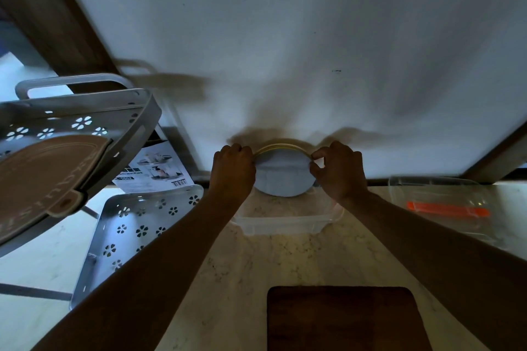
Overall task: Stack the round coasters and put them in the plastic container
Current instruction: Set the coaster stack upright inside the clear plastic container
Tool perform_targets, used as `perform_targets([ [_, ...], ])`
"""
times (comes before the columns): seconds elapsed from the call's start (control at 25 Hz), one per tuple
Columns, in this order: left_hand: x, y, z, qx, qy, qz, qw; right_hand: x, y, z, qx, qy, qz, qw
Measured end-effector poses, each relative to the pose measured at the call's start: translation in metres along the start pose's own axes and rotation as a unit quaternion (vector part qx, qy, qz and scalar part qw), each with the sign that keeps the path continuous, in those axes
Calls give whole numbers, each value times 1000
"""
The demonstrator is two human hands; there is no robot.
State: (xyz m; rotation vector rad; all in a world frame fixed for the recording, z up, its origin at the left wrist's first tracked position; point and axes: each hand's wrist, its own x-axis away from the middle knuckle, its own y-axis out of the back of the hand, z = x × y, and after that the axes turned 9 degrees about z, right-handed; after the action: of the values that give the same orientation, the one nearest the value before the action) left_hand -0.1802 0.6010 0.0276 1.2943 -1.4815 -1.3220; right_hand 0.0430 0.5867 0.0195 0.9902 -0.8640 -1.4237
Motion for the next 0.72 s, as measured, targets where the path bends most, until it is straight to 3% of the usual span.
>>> perform_targets([
  [0.28, -2, 2, -3, 41, 26, 0, 999, 0, 2, 7, 4, -16, -35, 999],
  [0.72, -2, 3, -7, 55, 11, 1, 998, 1, 3, 15, 9, 33, 2, 999],
])
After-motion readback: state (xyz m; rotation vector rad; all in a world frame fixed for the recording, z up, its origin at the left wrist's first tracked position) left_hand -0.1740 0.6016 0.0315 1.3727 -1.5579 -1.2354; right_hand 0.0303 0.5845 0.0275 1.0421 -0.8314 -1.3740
